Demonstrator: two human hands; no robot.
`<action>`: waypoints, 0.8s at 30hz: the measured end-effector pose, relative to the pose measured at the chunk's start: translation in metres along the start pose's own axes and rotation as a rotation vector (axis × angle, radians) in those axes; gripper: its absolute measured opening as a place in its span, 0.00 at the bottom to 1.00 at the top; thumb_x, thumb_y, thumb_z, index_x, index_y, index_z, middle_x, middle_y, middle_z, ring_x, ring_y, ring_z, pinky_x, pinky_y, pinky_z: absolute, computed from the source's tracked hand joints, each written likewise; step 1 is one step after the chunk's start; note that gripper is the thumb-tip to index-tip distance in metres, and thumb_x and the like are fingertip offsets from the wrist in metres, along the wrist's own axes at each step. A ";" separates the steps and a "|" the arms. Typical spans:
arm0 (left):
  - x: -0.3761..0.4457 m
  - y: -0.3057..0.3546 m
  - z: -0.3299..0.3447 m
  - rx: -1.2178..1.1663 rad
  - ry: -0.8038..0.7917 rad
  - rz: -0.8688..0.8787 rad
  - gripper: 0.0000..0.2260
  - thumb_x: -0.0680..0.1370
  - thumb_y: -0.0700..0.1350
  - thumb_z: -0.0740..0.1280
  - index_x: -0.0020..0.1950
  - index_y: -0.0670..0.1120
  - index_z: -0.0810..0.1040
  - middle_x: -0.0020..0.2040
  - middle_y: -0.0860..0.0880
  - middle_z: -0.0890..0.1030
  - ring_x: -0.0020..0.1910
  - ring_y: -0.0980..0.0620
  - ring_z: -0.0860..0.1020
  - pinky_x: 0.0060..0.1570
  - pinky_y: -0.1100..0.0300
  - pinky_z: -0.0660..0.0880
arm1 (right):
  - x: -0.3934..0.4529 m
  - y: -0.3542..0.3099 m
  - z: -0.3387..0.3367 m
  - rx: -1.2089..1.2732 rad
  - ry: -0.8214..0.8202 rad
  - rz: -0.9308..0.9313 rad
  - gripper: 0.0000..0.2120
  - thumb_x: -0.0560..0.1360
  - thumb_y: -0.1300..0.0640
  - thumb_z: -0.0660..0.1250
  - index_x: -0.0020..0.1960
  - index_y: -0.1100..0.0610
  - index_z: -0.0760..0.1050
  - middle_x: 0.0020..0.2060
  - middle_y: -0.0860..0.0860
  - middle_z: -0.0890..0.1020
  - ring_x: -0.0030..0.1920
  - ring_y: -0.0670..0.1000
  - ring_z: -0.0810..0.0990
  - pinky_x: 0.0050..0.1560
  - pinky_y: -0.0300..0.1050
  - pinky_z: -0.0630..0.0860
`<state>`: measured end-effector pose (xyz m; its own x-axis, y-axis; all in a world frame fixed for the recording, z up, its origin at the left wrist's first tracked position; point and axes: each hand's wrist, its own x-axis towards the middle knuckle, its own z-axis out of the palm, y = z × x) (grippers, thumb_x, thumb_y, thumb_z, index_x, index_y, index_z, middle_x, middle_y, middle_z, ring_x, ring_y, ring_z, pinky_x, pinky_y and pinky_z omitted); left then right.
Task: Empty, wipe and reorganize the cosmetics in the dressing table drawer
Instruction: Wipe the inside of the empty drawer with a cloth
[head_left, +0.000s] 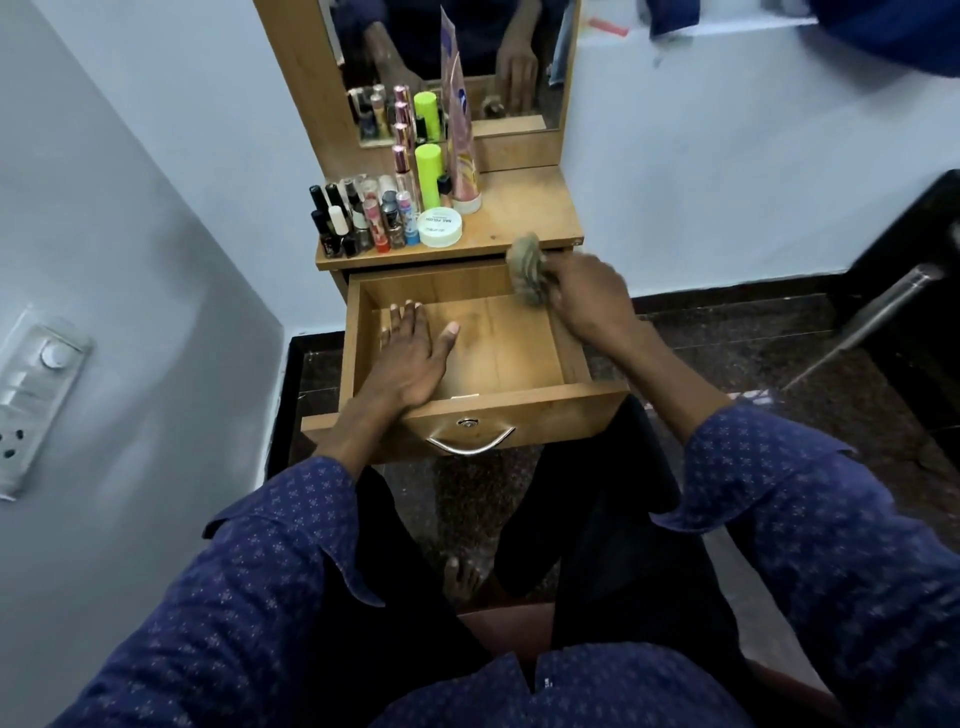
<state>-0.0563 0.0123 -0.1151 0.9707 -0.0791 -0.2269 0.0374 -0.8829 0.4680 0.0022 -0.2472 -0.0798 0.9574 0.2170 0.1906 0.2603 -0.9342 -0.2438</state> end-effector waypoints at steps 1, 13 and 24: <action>0.001 0.001 0.001 0.011 -0.005 0.003 0.38 0.84 0.67 0.44 0.86 0.43 0.42 0.86 0.45 0.41 0.84 0.48 0.36 0.82 0.48 0.38 | -0.003 0.003 0.013 -0.024 -0.064 0.018 0.18 0.80 0.62 0.64 0.69 0.56 0.77 0.63 0.58 0.80 0.61 0.61 0.80 0.55 0.55 0.78; 0.011 0.002 0.002 0.140 -0.096 0.067 0.38 0.85 0.65 0.50 0.85 0.43 0.39 0.85 0.45 0.38 0.83 0.48 0.34 0.82 0.49 0.37 | 0.022 -0.009 0.034 -0.266 -0.069 -0.183 0.21 0.78 0.70 0.64 0.70 0.64 0.77 0.74 0.55 0.74 0.71 0.62 0.72 0.61 0.56 0.77; 0.019 0.022 0.011 0.014 -0.062 0.076 0.36 0.87 0.62 0.52 0.85 0.43 0.42 0.86 0.46 0.41 0.84 0.49 0.36 0.80 0.54 0.37 | 0.010 -0.011 0.020 -0.183 -0.023 0.047 0.07 0.79 0.68 0.67 0.54 0.61 0.81 0.52 0.58 0.84 0.50 0.59 0.83 0.42 0.50 0.76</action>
<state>-0.0391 -0.0140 -0.1182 0.9540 -0.1738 -0.2441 -0.0391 -0.8798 0.4738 0.0112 -0.2288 -0.0942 0.9710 0.1767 0.1612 0.1904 -0.9789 -0.0740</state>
